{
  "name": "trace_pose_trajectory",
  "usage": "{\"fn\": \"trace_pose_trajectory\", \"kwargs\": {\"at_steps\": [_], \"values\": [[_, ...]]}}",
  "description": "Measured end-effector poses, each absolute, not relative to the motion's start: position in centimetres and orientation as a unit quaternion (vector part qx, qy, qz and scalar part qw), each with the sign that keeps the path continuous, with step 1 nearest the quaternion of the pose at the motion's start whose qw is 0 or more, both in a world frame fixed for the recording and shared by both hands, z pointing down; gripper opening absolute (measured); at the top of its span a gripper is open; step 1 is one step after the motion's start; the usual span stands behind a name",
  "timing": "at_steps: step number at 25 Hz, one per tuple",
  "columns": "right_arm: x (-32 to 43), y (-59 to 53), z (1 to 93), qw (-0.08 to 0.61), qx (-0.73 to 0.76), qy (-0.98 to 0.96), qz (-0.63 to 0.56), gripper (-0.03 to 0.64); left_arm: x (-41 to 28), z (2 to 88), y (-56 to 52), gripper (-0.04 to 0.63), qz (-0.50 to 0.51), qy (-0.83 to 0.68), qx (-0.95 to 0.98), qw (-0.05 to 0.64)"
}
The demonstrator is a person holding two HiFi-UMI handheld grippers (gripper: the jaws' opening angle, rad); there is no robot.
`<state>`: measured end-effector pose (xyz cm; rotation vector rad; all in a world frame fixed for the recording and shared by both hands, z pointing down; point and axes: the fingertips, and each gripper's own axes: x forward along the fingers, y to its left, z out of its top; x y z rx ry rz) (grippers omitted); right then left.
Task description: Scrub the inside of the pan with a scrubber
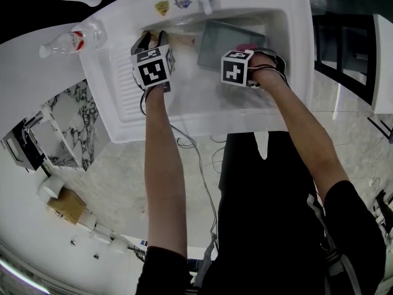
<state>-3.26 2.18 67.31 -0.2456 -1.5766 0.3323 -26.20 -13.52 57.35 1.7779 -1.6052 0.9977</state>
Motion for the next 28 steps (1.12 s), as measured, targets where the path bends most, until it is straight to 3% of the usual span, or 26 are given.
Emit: {"fn": "trace_pose_trajectory", "kwargs": {"at_steps": [10, 28], "values": [[-1.0, 1.2, 67.5, 0.722, -0.094, -0.678, 0.104, 0.040, -25.2, 57.4, -13.5, 0.176, 0.366, -0.587, 0.669, 0.271], [0.9, -9.4, 67.3, 0.744, 0.109, -0.652, -0.098, 0.038, -25.1, 57.6, -13.5, 0.176, 0.365, -0.589, 0.669, 0.268]]}}
